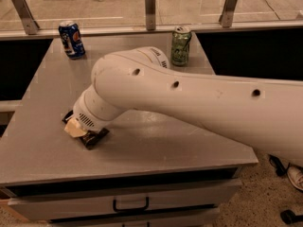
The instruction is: Move rxbar chocolate near green can
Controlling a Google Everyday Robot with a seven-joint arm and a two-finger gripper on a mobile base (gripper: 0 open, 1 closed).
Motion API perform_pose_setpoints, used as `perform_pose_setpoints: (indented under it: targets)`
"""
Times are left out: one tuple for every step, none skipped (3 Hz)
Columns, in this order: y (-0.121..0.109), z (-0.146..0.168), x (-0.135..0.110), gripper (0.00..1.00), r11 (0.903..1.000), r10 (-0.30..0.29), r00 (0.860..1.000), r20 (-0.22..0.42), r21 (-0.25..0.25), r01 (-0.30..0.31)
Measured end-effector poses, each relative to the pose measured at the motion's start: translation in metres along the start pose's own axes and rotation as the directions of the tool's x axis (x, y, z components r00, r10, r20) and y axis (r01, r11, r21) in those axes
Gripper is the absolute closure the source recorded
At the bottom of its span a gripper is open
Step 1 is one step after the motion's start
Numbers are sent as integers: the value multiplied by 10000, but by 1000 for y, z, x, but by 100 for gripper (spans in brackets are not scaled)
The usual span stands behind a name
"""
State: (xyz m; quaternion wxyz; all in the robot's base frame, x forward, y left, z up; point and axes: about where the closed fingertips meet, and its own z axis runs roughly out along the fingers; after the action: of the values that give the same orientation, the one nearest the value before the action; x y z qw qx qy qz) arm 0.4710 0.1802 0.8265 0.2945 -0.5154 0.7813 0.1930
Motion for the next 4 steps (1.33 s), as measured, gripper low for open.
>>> perform_pose_setpoints:
  targets:
    - [0,-2,-1,100,10000,-2,10000,1,6,2]
    - [-38,-64,1,100,9893,-407,9988,281,1414,364]
    - [-85,-149,5,100,9555,-899,9937,667,2873,672]
    - [-86,-153,4,100,9471,-1425,9884,533,2973,1205]
